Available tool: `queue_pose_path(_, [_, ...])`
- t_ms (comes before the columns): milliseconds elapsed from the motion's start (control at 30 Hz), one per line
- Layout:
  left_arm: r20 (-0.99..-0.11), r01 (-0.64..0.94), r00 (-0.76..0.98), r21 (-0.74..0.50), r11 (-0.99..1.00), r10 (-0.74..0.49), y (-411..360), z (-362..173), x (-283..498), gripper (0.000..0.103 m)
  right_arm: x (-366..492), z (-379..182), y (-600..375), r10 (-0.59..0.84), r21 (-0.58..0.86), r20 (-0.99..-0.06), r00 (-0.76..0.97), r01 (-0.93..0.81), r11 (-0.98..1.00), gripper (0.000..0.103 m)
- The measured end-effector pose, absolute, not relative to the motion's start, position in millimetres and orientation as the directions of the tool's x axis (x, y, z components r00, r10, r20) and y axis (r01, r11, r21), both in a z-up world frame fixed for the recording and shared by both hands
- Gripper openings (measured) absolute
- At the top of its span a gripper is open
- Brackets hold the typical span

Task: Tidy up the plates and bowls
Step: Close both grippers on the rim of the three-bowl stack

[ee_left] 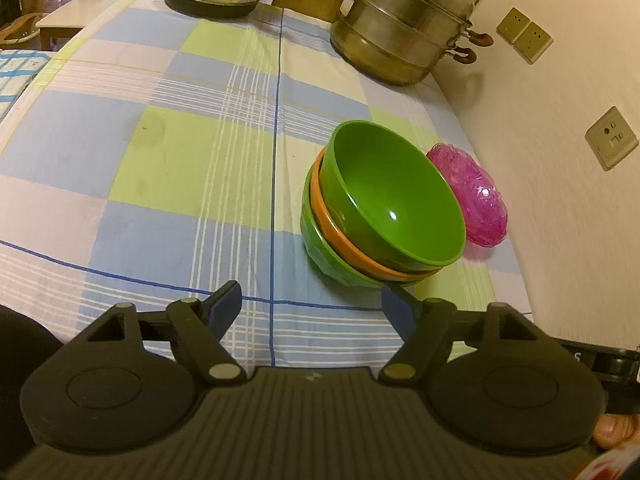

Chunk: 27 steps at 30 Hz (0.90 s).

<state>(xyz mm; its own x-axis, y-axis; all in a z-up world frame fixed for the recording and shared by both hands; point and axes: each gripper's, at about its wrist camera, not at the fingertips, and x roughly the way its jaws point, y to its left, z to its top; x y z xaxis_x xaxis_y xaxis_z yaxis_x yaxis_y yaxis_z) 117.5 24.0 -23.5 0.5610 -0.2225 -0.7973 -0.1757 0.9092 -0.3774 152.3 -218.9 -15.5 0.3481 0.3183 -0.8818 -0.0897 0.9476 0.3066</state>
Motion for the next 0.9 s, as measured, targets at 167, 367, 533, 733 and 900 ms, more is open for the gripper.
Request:
queue_pose_path(167, [-0.796,-0.175,0.562,-0.379,0.909,-0.225,24.1,-23.3,117.5,0.076,151.8,-16.6,-219.1,0.314,0.302,-0.884,0.346,-0.089,0.949,0.067])
queue_pose_path(367, [-0.796,-0.173,0.561,-0.383,0.908,-0.228,24.7,-23.7,118.0,0.076,152.0,-17.0,-218.8,0.312,0.300,-0.886,0.344,-0.088,0.950,0.067])
queue_pose_path(533, [-0.788,-0.185,0.572,-0.397,0.899,-0.230,29.0,-22.3,119.7,0.076,153.9,-18.9,-219.4,0.316,0.307,-0.886,0.340,-0.082,0.948,0.067])
queue_pose_path(733, [-0.778,-0.192,0.584,-0.409,0.892,-0.232,33.9,-17.0,127.8,0.077,158.9,-16.9,-220.1,0.313,0.305,-0.885,0.344,-0.078,0.949,0.067])
queue_pose_path(900, [-0.767,-0.180,0.596,-0.418,0.890,-0.240,34.7,-12.2,139.0,0.077,166.8,-10.9,-224.9,0.305,0.302,-0.877,0.370,-0.066,0.951,0.067])
